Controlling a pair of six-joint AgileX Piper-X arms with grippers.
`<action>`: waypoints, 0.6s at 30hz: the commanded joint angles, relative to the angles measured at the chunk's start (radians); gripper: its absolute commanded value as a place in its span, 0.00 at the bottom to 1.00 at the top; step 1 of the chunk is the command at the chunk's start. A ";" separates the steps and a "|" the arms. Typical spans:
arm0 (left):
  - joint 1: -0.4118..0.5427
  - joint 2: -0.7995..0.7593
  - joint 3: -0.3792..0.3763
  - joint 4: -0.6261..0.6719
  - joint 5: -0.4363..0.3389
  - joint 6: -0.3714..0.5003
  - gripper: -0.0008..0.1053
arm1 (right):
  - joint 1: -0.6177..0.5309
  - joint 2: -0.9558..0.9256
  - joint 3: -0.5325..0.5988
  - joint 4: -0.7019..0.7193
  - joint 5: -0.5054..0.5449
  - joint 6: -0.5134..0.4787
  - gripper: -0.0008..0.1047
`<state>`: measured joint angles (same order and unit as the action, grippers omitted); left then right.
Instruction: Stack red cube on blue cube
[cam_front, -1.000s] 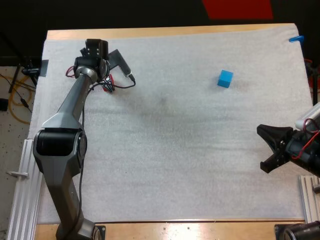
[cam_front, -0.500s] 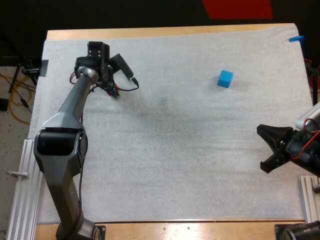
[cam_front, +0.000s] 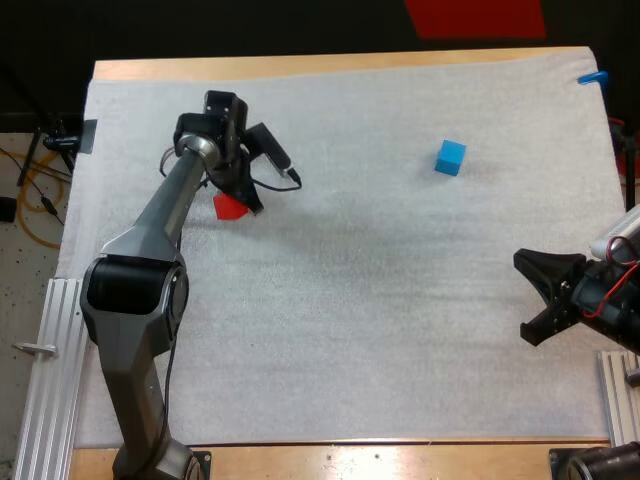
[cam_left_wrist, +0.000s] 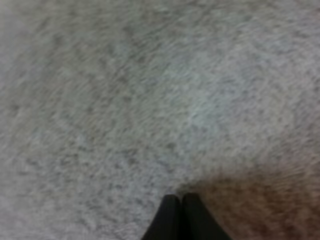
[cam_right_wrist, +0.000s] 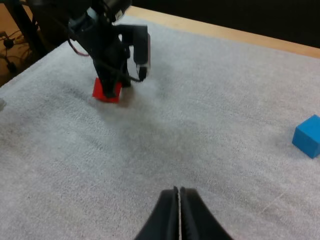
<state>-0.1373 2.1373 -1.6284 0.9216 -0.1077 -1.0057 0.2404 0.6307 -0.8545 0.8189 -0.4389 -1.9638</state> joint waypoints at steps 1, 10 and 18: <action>-0.002 -0.005 0.002 0.059 -0.009 -0.022 0.01 | 0.000 -0.001 -0.008 0.002 -0.011 0.001 0.01; -0.002 -0.035 0.002 0.160 -0.008 -0.051 0.01 | 0.000 -0.001 -0.008 0.002 -0.011 0.001 0.01; -0.002 -0.119 0.031 0.185 -0.039 -0.067 0.01 | 0.000 -0.001 -0.008 -0.027 -0.011 0.003 0.01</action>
<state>-0.1394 2.0277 -1.5997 1.0933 -0.1347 -1.0628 0.2404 0.6307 -0.8545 0.8026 -0.4389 -1.9550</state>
